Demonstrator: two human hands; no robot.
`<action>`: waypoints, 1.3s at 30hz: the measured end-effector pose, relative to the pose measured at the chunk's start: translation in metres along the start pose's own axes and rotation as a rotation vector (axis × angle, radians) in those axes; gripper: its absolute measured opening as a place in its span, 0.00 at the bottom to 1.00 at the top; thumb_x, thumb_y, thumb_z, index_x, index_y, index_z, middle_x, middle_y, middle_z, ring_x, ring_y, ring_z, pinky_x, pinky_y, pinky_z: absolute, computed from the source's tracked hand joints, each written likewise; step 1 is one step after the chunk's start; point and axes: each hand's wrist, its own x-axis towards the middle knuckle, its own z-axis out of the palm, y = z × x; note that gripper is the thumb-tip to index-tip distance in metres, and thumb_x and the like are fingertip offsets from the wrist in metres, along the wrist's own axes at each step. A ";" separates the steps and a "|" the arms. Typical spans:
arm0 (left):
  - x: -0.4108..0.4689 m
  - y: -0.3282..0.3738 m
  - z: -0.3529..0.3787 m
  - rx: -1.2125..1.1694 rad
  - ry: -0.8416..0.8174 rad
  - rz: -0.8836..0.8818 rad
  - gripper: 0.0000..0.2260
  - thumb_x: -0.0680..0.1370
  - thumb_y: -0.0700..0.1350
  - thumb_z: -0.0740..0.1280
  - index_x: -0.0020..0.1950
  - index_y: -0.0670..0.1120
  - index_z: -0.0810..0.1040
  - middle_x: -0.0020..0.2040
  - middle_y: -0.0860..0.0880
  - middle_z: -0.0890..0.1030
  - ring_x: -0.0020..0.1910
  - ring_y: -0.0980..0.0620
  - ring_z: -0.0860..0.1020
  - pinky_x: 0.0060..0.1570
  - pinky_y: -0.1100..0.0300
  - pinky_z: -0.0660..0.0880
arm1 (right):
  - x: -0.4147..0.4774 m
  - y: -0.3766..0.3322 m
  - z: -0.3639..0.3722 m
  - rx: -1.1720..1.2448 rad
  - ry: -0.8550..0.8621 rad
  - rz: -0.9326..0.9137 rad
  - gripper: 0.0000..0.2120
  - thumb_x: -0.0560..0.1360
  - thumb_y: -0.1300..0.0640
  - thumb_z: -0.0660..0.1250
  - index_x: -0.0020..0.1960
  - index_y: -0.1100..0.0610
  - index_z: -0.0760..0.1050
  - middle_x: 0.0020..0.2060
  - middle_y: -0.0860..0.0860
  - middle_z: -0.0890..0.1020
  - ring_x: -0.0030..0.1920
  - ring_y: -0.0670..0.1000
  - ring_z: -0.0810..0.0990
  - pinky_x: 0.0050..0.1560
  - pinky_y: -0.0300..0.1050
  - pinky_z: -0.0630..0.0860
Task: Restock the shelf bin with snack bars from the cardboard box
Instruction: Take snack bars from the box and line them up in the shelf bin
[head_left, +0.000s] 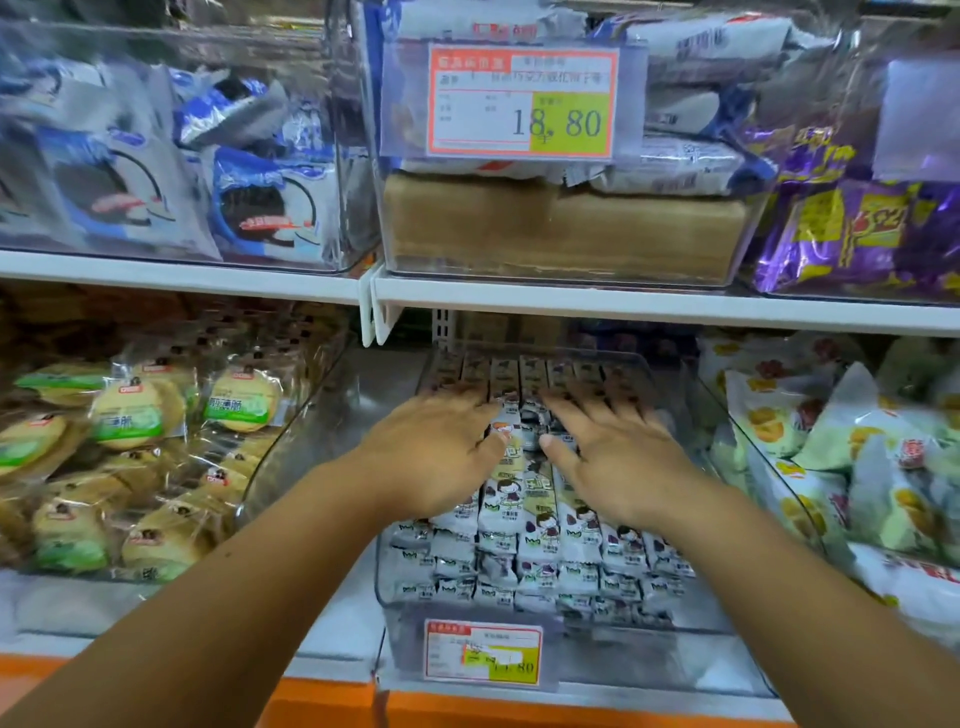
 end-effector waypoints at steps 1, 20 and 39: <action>-0.001 0.001 -0.001 -0.006 -0.001 -0.004 0.25 0.84 0.58 0.45 0.81 0.53 0.50 0.81 0.50 0.51 0.80 0.52 0.50 0.76 0.55 0.46 | 0.000 0.000 -0.001 0.008 0.003 0.004 0.26 0.80 0.37 0.41 0.76 0.39 0.43 0.78 0.45 0.48 0.78 0.56 0.46 0.74 0.58 0.46; -0.056 -0.013 0.027 -0.094 0.241 0.069 0.26 0.82 0.61 0.47 0.80 0.57 0.49 0.80 0.59 0.47 0.78 0.62 0.43 0.73 0.64 0.37 | -0.015 -0.032 -0.009 0.182 0.015 -0.134 0.23 0.82 0.41 0.38 0.76 0.35 0.48 0.78 0.41 0.47 0.78 0.51 0.42 0.76 0.54 0.36; -0.083 -0.007 0.035 0.024 0.339 0.154 0.29 0.80 0.63 0.42 0.80 0.55 0.50 0.81 0.56 0.48 0.78 0.60 0.42 0.75 0.59 0.36 | -0.091 -0.014 -0.008 0.249 -0.007 -0.137 0.24 0.82 0.43 0.43 0.75 0.36 0.38 0.76 0.38 0.37 0.76 0.43 0.35 0.76 0.46 0.38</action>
